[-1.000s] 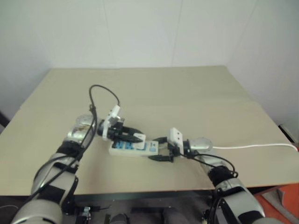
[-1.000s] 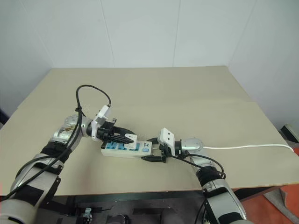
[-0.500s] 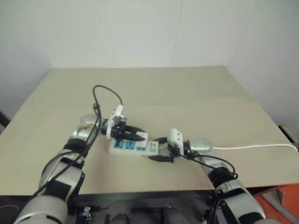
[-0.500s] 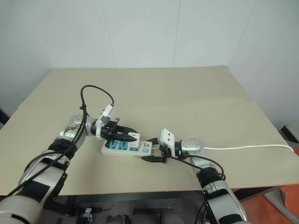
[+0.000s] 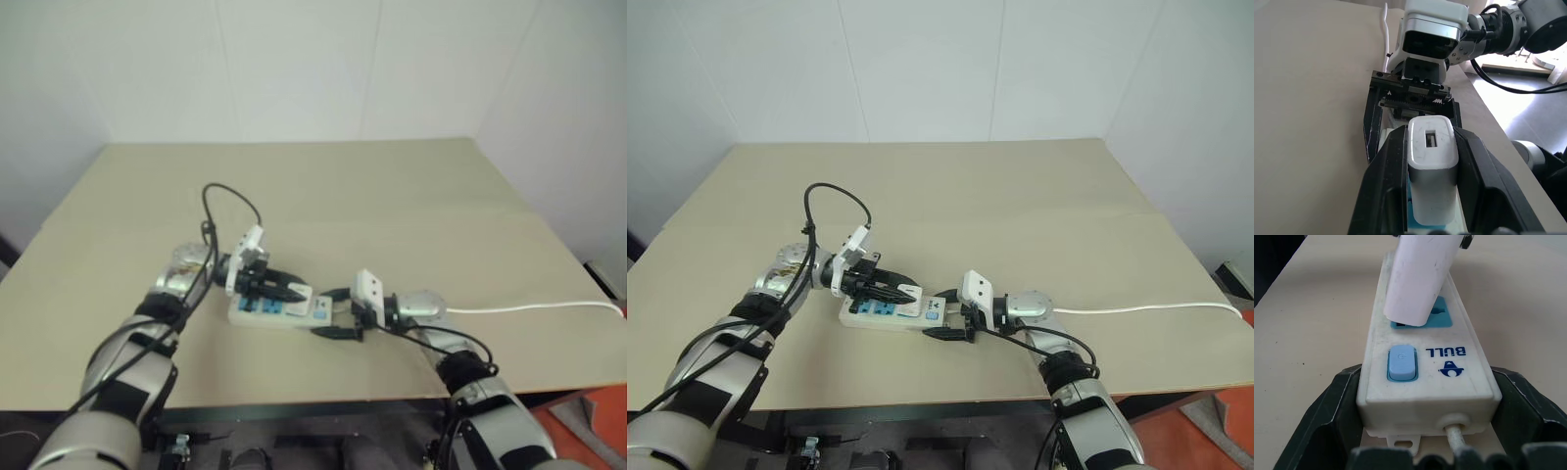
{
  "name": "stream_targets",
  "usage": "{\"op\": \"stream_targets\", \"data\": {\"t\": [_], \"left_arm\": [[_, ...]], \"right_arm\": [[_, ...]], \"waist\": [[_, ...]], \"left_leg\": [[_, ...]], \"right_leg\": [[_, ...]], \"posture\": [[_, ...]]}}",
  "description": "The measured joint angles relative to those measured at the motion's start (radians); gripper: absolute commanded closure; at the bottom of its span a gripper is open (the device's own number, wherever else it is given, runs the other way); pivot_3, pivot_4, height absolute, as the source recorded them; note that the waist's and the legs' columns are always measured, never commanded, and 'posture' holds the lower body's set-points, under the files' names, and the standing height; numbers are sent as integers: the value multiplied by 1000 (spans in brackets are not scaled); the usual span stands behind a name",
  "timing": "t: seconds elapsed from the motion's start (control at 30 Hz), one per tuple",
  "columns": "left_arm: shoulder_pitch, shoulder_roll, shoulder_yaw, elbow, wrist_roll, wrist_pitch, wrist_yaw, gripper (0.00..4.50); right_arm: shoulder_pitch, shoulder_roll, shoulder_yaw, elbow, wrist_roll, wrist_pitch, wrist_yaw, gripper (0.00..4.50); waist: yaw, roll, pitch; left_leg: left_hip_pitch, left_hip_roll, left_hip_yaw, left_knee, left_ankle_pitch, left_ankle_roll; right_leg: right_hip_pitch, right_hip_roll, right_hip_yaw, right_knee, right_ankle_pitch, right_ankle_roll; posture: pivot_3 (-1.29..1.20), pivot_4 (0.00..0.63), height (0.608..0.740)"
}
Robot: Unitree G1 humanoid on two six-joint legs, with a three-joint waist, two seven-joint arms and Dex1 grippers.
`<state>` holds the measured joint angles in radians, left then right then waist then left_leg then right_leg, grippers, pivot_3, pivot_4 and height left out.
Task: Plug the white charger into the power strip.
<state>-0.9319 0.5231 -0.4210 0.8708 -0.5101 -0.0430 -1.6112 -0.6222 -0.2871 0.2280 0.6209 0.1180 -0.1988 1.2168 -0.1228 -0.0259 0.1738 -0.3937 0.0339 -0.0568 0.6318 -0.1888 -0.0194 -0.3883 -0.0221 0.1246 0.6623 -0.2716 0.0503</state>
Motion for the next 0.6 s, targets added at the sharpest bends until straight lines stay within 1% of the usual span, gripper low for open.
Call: {"op": "stream_targets", "data": {"t": [0.2,0.43,0.6], "left_arm": [[10,-7,6,11,2,-58,-1,3490],[83,-14,43,8,5,-167,2,3490],[105,-15,68,8,6,-195,0,3490]], "right_arm": [[0,0,0,3,-6,-9,-2,1079],[4,1,2,6,-19,-16,-10,1079],[6,1,3,6,-19,-17,-12,1079]], "waist": [[1,0,-1],[2,0,-10],[3,1,-11]], "left_leg": [[2,0,0,0,0,0],[4,0,1,-1,0,0],[4,0,1,-2,0,0]], "right_leg": [[2,0,0,0,0,0],[3,0,1,0,-1,-1],[3,0,1,0,-1,-1]], "posture": [[0,150,740],[0,150,740],[0,150,740]]}}
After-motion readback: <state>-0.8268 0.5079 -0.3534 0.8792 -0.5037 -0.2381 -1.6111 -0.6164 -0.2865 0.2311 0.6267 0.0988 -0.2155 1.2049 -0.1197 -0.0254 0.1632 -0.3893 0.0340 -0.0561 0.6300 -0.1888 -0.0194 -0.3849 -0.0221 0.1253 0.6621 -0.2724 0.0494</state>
